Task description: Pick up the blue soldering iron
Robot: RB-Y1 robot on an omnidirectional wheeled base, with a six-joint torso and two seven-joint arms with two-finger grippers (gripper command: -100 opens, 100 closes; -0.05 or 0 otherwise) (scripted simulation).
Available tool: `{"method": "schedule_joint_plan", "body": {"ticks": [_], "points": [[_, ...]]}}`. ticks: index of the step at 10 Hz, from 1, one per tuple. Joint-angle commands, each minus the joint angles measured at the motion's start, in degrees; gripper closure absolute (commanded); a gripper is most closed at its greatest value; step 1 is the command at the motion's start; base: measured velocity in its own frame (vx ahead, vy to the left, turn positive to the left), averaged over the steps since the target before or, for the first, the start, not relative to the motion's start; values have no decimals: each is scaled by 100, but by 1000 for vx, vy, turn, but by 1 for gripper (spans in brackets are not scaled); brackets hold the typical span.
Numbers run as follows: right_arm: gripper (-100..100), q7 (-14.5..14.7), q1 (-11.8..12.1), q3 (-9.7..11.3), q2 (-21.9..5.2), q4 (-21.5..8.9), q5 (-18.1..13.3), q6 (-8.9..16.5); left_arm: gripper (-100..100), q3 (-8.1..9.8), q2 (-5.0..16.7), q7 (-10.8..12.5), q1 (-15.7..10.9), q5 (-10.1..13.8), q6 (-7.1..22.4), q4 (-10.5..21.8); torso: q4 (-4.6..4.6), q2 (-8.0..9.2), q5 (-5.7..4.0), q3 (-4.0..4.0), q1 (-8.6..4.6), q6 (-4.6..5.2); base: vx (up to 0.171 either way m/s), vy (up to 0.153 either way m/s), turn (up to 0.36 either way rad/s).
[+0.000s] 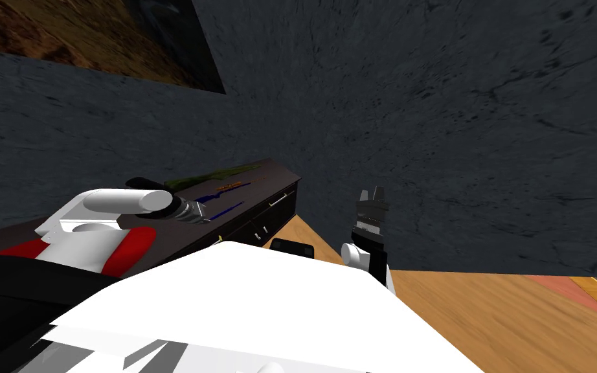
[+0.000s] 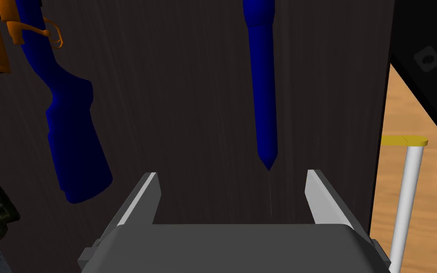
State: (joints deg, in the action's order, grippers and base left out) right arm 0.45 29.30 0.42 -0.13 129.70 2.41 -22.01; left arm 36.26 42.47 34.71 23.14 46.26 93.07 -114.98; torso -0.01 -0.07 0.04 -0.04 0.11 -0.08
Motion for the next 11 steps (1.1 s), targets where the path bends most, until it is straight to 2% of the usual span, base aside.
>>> {"method": "schedule_joint_plan", "body": {"ticks": [1, 3, 4, 6, 7, 11], "points": [[0, 0, 0, 0, 0, 0, 0, 0, -100, 12, 33, 86, -36, 58, 165, 85, 0, 0, 0, 0, 0, 0, 2, 19, -93], [0, 0, 0, 0, 0, 0, 0, 0, -100, 68, 115, 390, -117, 273, 558, 280, 0, -1, 0, 0, 0, 1, 9, 28, -197], [0, 0, 0, 0, 0, 0, 0, 0, -100, 68, 115, 390, -117, 273, 630, 280, -1, -3, 1, -2, 6, 1, 7, 33, -81], [0, 0, 0, 0, 0, 0, 0, 0, -100, 99, 168, 652, -187, 446, 1000, 452, 0, -1, 1, -1, 3, -2, 5, 29, -153], [0, 0, 0, 0, 0, 0, 0, 0, -100, 99, 168, 652, -187, 446, 1048, 452, 0, -1, 1, -1, 5, 0, 4, 28, -69], [0, 0, 1, -1, 0, 0, 0, 0, -100, 117, 204, 998, -280, 657, 1760, 682, 0, -2, 1, -1, 2, -3, 8, 25, -97]]}}
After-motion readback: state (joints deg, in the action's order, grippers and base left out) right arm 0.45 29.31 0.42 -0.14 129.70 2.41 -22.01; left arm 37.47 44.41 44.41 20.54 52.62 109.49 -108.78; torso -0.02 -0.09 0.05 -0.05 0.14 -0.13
